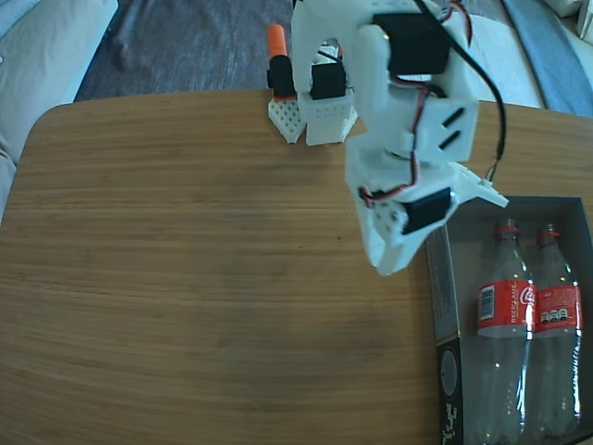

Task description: Grasp the bottles and put them in the box.

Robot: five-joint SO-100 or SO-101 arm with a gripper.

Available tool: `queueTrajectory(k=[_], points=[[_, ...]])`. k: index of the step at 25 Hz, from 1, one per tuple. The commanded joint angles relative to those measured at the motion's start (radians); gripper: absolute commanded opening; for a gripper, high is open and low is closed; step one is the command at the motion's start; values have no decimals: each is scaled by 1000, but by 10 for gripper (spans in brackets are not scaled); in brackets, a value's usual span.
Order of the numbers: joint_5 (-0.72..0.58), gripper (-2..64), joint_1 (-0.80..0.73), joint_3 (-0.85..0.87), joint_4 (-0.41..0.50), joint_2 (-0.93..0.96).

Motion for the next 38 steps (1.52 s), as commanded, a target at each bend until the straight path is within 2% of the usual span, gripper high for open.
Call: queueTrajectory(k=[1,7,14,23,28,31,38], points=[[23,-4,35,28,-9,115],[107,-4,127,201,-52,291],[107,-4,187,377,-52,469],[98,-3,281,664,-135,753],[91,-3,278,761,-137,839],[41,-3,273,808,-137,867],[49,-4,284,940,-137,973]])
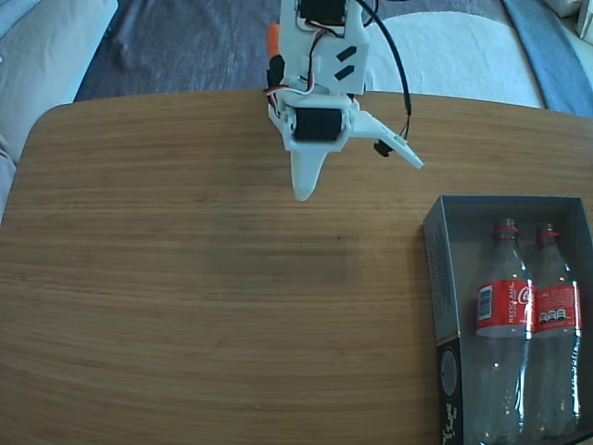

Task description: Grasp the bottles and put them in the box.

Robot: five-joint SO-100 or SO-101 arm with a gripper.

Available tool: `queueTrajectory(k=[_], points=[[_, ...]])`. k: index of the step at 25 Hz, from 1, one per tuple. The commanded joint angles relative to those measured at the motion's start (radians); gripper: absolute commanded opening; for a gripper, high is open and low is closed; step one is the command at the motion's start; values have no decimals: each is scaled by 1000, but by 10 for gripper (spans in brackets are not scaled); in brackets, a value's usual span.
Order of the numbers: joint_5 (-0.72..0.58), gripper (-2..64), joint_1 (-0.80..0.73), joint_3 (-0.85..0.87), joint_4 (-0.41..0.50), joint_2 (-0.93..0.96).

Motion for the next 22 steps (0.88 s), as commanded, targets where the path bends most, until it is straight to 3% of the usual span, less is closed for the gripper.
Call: queueTrajectory(k=[1,10,13,22], points=[[6,-4,3,0,-15,44],[28,-4,86,115,-97,69],[106,-4,51,124,-150,117],[100,-5,-52,209,-156,193]])
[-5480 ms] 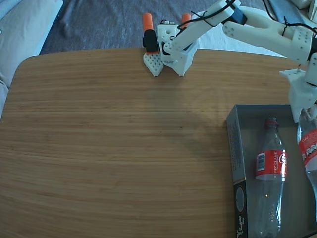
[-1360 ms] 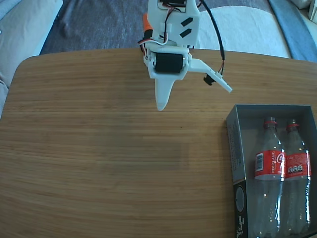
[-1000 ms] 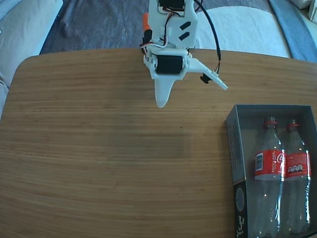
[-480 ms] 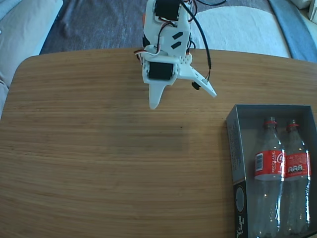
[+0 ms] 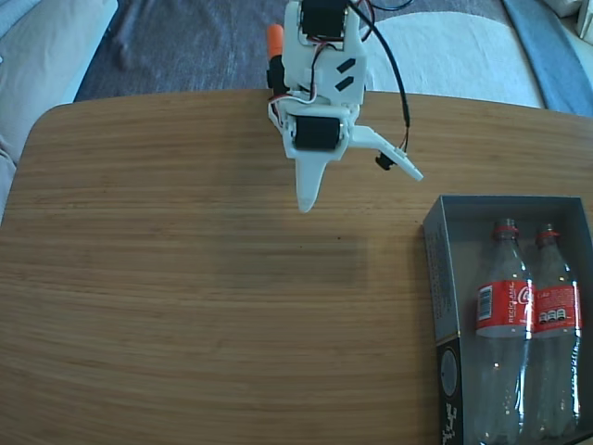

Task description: Grasp the bottles and put them in the box.

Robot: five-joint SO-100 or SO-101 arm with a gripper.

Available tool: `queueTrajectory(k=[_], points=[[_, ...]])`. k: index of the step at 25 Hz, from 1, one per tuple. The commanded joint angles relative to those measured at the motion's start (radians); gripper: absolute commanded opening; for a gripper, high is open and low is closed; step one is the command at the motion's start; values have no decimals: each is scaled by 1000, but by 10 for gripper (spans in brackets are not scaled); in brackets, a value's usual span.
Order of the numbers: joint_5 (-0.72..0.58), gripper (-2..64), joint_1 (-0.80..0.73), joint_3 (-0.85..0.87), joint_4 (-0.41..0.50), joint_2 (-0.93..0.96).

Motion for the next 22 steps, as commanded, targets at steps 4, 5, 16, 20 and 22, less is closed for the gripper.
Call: queueTrajectory(k=[4,5,16,20,22], points=[[-9,-4,-35,28,-14,38],[-9,-4,-35,37,-14,49],[-8,-4,-25,94,-17,81],[-8,-4,-23,153,-49,83],[-8,-4,-23,158,-49,83]])
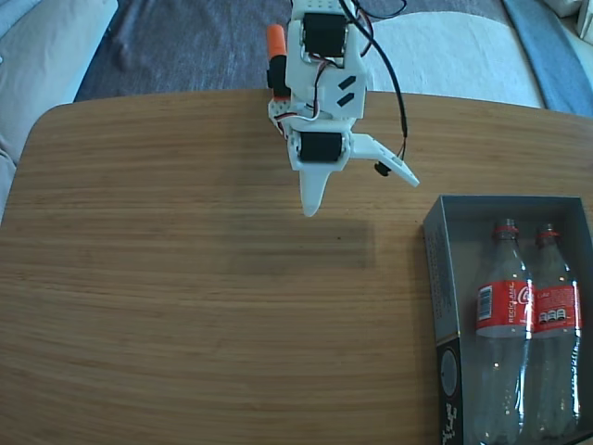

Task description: Grasp the bottles and put them in the box.

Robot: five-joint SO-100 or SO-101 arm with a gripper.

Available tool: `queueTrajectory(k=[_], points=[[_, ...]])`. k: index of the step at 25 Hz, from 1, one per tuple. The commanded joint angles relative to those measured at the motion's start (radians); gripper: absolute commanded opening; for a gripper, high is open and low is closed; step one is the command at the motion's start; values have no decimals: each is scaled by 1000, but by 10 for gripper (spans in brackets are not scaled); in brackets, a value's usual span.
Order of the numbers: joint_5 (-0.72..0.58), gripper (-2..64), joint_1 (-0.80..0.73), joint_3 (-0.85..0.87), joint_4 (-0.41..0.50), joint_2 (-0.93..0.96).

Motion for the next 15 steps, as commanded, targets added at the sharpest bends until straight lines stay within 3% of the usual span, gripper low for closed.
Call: queueTrajectory(k=[1,15], points=[[-8,-4,0,-6,-14,11],[-8,-4,98,43,12,149]])
